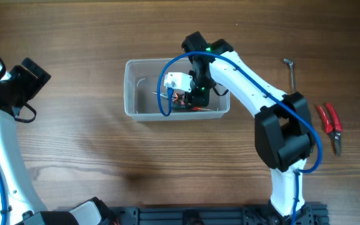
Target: Pack container
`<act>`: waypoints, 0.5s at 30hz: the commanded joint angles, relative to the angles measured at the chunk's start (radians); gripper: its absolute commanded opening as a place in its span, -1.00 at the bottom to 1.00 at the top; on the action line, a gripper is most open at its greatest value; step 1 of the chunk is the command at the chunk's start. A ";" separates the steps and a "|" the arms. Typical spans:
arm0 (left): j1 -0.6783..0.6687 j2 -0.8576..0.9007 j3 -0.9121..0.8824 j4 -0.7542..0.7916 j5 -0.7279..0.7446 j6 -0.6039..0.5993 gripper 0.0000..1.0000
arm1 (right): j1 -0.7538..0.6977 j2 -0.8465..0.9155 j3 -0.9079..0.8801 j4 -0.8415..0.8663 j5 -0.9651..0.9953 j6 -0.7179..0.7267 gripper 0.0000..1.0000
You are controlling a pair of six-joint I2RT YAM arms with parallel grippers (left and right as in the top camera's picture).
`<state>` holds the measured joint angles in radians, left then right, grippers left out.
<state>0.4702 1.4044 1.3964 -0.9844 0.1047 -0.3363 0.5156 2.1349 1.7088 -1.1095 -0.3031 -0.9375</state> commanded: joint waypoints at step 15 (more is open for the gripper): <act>-0.005 -0.004 0.006 -0.020 0.018 -0.012 0.99 | -0.309 -0.332 0.284 -0.014 0.273 0.996 0.99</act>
<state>0.4702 1.4040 1.3964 -0.9936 0.1066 -0.3363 0.3691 1.8832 1.9690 -1.0954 -0.1383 -0.2718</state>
